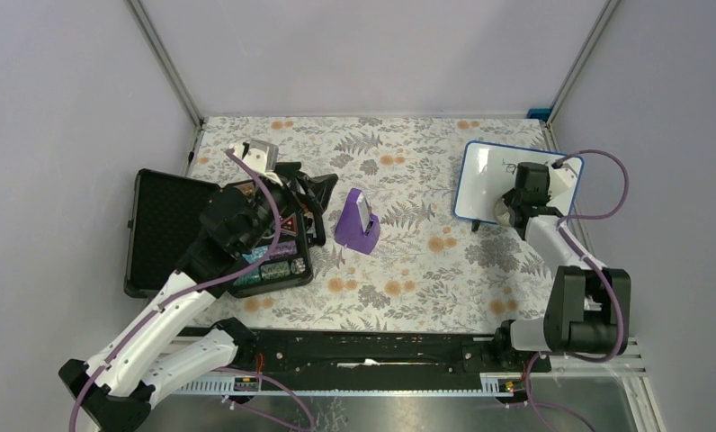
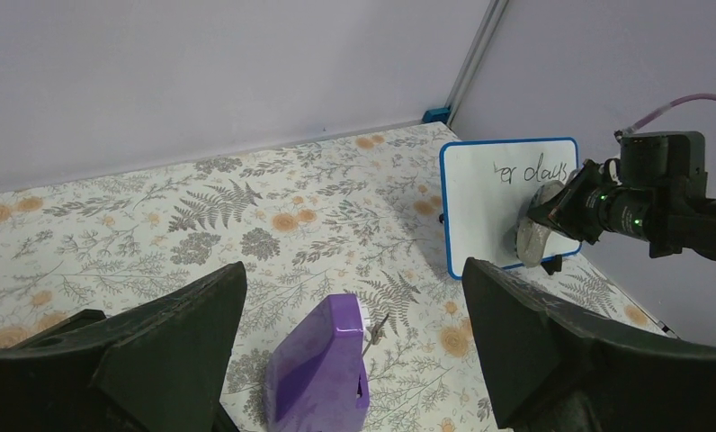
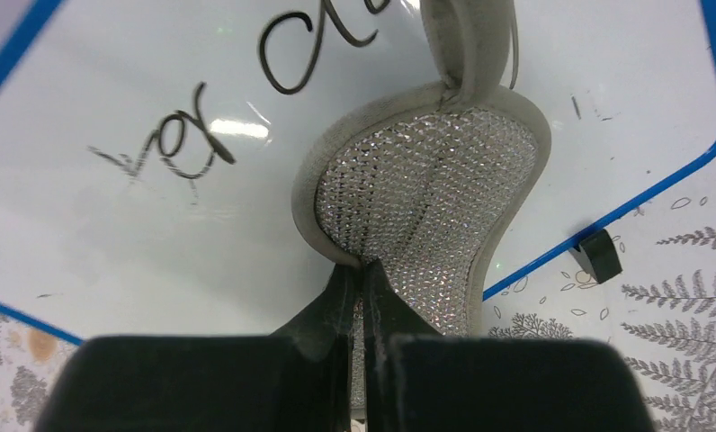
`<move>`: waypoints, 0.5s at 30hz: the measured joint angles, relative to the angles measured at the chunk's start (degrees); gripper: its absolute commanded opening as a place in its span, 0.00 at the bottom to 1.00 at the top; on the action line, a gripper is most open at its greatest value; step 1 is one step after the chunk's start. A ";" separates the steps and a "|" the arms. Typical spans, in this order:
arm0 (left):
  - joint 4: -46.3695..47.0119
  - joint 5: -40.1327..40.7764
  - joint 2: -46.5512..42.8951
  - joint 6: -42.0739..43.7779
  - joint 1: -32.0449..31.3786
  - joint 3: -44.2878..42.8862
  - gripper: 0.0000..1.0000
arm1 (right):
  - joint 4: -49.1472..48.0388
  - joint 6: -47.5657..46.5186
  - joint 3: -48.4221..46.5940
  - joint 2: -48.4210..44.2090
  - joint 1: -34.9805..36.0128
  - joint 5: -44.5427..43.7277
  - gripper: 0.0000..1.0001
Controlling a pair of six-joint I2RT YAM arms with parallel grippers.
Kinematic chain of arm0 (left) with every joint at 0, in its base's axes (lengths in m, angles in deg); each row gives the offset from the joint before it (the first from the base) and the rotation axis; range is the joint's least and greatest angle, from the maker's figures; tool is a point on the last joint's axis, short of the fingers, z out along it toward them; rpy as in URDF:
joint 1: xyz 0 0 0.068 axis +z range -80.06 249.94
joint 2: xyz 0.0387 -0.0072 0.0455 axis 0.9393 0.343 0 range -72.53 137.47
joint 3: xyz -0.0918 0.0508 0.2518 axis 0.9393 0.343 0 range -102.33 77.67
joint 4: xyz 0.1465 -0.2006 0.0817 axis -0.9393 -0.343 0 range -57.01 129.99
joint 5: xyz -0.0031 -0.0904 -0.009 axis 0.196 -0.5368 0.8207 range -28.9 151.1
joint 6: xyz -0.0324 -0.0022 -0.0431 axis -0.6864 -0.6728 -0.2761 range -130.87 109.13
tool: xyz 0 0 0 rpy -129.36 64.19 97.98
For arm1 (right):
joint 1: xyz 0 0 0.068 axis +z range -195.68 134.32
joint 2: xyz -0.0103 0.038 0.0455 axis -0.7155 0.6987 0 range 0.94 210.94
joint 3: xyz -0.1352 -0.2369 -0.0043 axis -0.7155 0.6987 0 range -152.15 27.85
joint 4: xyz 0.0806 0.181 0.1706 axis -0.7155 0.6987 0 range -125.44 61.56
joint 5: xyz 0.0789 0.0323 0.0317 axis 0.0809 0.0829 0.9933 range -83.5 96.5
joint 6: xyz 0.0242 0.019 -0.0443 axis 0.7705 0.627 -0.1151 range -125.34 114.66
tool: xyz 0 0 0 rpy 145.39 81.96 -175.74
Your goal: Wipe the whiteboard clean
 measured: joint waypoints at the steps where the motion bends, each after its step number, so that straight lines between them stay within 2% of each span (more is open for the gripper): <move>1: 0.07 0.00 -0.09 -0.02 -0.09 0.00 0.99 | 0.55 -0.31 0.17 -0.96 -0.02 -0.17 0.00; 8: 0.31 -0.13 -0.26 0.00 -0.46 0.00 0.99 | 0.83 -1.73 -3.37 -6.10 0.35 0.24 0.00; 15: 0.33 -0.11 0.11 0.04 -0.48 0.00 0.99 | -1.46 -1.84 -14.56 2.25 2.82 2.01 0.00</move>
